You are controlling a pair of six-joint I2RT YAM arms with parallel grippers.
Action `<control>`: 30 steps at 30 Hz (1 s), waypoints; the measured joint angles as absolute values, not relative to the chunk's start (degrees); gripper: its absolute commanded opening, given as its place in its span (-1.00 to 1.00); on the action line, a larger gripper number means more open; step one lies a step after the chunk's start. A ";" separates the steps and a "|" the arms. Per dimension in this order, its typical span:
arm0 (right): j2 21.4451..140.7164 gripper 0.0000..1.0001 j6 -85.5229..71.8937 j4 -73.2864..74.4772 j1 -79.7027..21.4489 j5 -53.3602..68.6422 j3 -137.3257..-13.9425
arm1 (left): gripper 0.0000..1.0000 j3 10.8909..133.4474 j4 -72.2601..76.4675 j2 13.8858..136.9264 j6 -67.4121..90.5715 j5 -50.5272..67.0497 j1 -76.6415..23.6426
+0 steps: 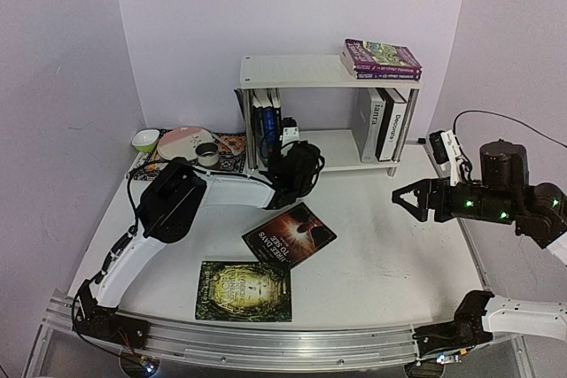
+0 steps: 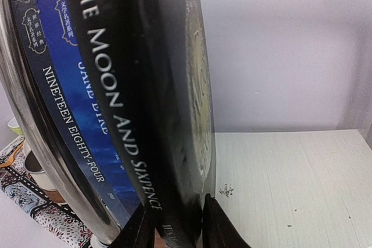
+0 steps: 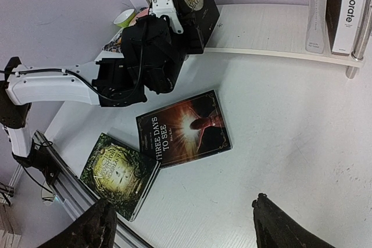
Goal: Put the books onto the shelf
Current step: Place the book on the shelf.
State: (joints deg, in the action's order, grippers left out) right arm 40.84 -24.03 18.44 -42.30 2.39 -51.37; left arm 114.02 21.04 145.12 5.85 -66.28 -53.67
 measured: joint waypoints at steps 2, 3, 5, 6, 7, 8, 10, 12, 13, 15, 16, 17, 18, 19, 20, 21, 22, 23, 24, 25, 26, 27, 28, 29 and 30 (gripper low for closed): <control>40.88 0.63 -24.03 18.44 -42.30 2.50 -51.37 | -0.23 113.69 21.04 144.79 5.82 -66.57 -53.80; 40.91 0.63 -24.05 18.44 -42.30 2.55 -51.37 | -0.18 113.40 20.91 144.51 5.91 -66.67 -53.89; 40.95 0.63 -24.05 18.44 -42.30 2.59 -51.37 | -0.16 112.51 20.93 143.83 5.98 -66.83 -54.17; 40.97 0.63 -24.03 18.44 -42.30 2.59 -51.37 | -0.16 112.01 21.02 143.41 6.02 -66.83 -54.37; 40.97 0.62 -24.03 18.44 -42.30 2.61 -51.37 | -0.15 111.55 21.02 143.02 6.11 -66.96 -54.54; 40.99 0.63 -24.05 18.41 -42.30 2.63 -51.37 | -0.15 111.20 21.06 142.74 6.11 -67.09 -54.72; 41.06 0.63 -24.05 18.41 -42.30 2.76 -51.37 | -0.15 110.45 21.02 142.02 6.20 -67.29 -55.00; 41.19 0.63 -24.05 18.39 -42.30 2.94 -51.37 | -0.15 110.06 21.02 141.64 6.24 -67.44 -55.24; 41.28 0.63 -24.05 18.39 -42.30 3.03 -51.37 | -0.15 109.89 21.06 141.51 6.28 -67.55 -55.37; 41.36 0.63 -24.05 18.39 -42.30 3.18 -51.37 | -0.16 109.25 21.04 141.29 6.39 -67.70 -55.55; 41.36 0.63 -24.05 18.39 -42.30 3.22 -51.37 | -0.18 108.88 21.06 141.23 6.48 -67.72 -55.59; 41.36 0.63 -24.05 18.37 -42.30 3.29 -51.37 | -0.23 108.40 21.06 141.12 6.55 -67.68 -55.61; 41.36 0.63 -24.08 18.35 -42.30 3.38 -51.37 | -0.32 107.63 21.04 140.90 6.85 -67.68 -55.61; 41.39 0.63 -24.08 18.33 -42.30 3.42 -51.37 | -0.42 107.07 21.02 140.75 7.20 -67.66 -55.61; 41.41 0.63 -24.08 18.28 -42.30 3.44 -51.37 | -0.48 106.78 21.06 140.66 7.53 -67.68 -55.61; 41.45 0.62 -24.08 18.20 -42.30 3.51 -51.37 | -0.52 106.65 21.02 140.66 7.51 -67.75 -55.61; 41.50 0.62 -24.10 18.11 -42.30 3.62 -51.37 | -0.54 106.63 21.02 140.66 7.44 -67.72 -55.61; 41.56 0.63 -24.10 18.06 -42.30 3.64 -51.37 | -0.54 106.61 20.99 140.66 7.49 -67.70 -55.61; 41.60 0.63 -24.12 18.02 -42.30 3.66 -51.37 | -0.54 106.63 21.02 140.66 7.49 -67.70 -55.61; 41.60 0.63 -24.16 18.02 -42.30 3.68 -51.37 | -0.55 106.63 21.02 140.66 7.44 -67.68 -55.61; 41.58 0.63 -24.25 18.02 -42.30 3.68 -51.37 | -0.59 106.63 21.02 140.66 7.42 -67.68 -55.61; 41.54 0.62 -24.29 18.00 -42.30 3.68 -51.37 | -0.65 106.63 21.02 140.66 7.42 -67.66 -55.61; 41.45 0.63 -24.29 18.02 -42.30 3.68 -51.37 | -0.69 106.63 21.02 140.66 7.35 -67.61 -55.61; 41.34 0.63 -24.32 18.02 -42.30 3.68 -51.37 | -0.74 106.65 21.06 140.66 7.51 -67.57 -55.61; 41.23 0.63 -24.34 18.02 -42.30 3.68 -51.37 | -0.76 106.74 20.99 140.66 7.40 -67.48 -55.59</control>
